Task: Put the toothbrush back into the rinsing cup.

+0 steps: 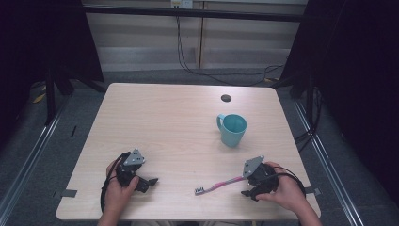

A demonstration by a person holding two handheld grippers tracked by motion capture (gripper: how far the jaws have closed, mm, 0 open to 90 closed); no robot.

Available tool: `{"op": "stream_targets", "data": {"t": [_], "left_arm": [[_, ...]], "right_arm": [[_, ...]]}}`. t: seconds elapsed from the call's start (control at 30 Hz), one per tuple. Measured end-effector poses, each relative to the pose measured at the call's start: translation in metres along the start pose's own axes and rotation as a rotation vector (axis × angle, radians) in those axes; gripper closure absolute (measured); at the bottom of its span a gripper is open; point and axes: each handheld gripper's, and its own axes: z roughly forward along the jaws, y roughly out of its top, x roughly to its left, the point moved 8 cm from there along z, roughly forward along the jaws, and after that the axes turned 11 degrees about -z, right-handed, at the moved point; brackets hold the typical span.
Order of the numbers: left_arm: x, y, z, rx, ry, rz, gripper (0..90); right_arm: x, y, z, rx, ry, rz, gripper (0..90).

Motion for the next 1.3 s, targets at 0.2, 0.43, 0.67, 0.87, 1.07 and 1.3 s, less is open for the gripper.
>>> {"op": "stream_targets", "data": {"t": [0.2, 0.43, 0.67, 0.87, 1.07, 1.3], "left_arm": [[0.000, 0.000, 0.000, 0.000, 0.000, 0.000, 0.0], [0.000, 0.000, 0.000, -0.002, 0.002, 0.000, 0.3], [0.000, 0.000, 0.000, -0.003, 0.002, 0.001, 0.2], [0.000, 0.000, 0.000, -0.003, 0.002, 0.001, 0.2], [0.000, 0.000, 0.000, -0.003, 0.002, 0.000, 0.2], [0.000, 0.000, 0.000, -0.003, 0.002, 0.000, 0.2]], "right_arm": [[-0.006, 0.013, -0.007, 0.014, -0.003, -0.048, 31.1], [-0.011, 0.026, -0.004, 0.064, 0.026, -0.097, 31.8], [-0.012, 0.045, 0.001, 0.068, 0.057, -0.143, 32.8], [-0.014, 0.060, 0.004, 0.044, 0.066, -0.161, 32.7], [-0.012, 0.067, 0.010, 0.052, 0.093, -0.179, 35.6], [-0.012, 0.073, 0.017, 0.073, 0.131, -0.198, 45.2]]}}
